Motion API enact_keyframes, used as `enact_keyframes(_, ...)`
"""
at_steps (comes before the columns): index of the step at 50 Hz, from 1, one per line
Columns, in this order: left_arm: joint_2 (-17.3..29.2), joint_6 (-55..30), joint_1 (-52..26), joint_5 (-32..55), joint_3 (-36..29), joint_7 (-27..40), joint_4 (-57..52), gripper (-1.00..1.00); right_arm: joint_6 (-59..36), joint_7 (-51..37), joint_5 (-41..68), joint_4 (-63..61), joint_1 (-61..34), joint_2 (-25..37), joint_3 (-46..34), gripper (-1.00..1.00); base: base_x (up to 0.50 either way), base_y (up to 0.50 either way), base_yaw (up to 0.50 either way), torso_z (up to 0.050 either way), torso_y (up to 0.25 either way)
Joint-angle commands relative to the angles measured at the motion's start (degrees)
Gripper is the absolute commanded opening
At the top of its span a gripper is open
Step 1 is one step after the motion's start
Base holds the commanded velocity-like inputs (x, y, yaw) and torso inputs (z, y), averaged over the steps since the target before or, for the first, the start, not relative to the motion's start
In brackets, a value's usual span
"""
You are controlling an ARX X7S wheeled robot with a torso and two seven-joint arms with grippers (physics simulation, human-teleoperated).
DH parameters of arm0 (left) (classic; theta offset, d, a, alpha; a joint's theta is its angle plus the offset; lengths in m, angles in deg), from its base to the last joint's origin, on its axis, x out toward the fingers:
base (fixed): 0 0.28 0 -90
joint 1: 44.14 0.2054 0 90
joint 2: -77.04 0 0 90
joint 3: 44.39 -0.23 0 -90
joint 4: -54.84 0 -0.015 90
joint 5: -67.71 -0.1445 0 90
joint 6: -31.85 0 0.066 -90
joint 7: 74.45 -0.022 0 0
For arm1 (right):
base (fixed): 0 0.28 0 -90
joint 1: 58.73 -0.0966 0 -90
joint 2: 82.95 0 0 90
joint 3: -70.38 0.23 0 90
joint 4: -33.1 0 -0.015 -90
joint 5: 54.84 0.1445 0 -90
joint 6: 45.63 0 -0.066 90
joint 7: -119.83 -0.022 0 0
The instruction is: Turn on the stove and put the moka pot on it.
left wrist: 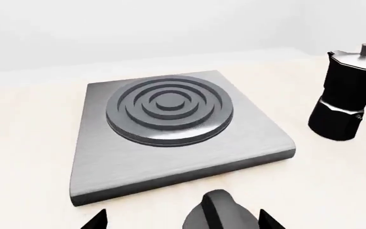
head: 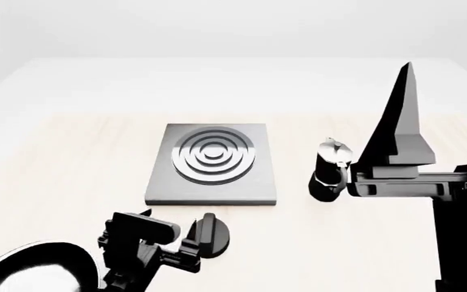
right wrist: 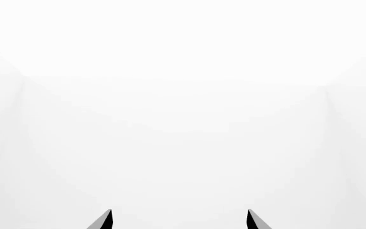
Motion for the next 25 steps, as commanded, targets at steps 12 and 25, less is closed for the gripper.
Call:
enact_keyframes(12, 0.1, 3.6, 0.1, 2.3, -4.7, 0.0, 10.1, 1.0, 1.1, 0.0, -0.8, 0.6, 0.4, 0.1, -1.2, 1.0, 0.0, 0.0, 0.0, 0.0, 0.0)
enact_keyframes(25, 0.3, 3.9, -0.6, 3.4, -6.6, 0.4, 11.1, 1.0, 0.9, -0.3, 0.0, 0.8, -0.2, 0.4, -1.3, 1.0, 0.0, 0.0, 0.0, 0.0, 0.0)
